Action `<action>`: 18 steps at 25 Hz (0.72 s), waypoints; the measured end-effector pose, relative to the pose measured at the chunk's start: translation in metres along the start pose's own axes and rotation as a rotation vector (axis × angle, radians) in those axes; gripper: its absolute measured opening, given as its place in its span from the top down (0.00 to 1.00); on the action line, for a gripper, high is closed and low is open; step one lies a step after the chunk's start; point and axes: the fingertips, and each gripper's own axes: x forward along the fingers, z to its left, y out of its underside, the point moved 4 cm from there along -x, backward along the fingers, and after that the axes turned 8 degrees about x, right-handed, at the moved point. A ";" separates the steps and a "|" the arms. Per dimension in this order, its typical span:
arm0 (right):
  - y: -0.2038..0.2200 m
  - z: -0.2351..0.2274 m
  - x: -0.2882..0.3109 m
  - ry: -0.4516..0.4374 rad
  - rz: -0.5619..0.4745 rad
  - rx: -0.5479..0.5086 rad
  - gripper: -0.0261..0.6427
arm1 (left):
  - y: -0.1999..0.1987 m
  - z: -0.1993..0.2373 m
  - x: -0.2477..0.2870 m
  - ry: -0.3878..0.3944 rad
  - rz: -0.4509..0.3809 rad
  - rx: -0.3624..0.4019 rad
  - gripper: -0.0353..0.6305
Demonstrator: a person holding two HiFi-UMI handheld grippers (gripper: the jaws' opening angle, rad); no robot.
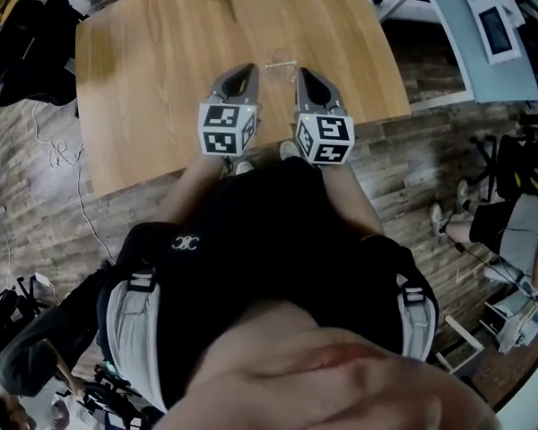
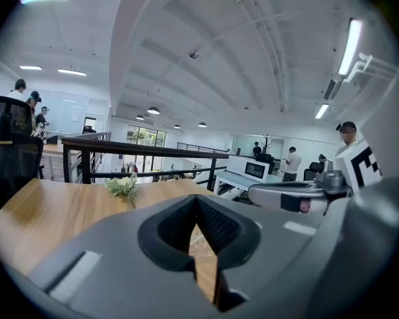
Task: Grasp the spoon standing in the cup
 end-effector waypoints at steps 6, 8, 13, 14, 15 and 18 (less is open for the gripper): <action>-0.002 -0.020 0.037 -0.084 0.056 -0.037 0.96 | -0.007 0.001 0.018 -0.074 0.002 -0.005 0.93; 0.006 -0.023 0.047 -0.105 0.085 -0.052 0.96 | -0.001 0.003 0.020 -0.099 0.016 -0.013 0.93; 0.030 -0.030 0.073 -0.135 0.178 -0.060 0.96 | 0.013 0.014 0.022 -0.155 0.057 -0.047 0.93; 0.036 -0.033 0.077 -0.134 0.195 -0.058 0.96 | 0.014 0.016 0.022 -0.164 0.064 -0.050 0.93; 0.041 -0.037 0.082 -0.130 0.210 -0.055 0.96 | 0.016 0.017 0.023 -0.172 0.069 -0.052 0.93; 0.059 -0.051 0.094 -0.101 0.252 -0.048 0.96 | 0.020 0.022 0.027 -0.191 0.088 -0.057 0.93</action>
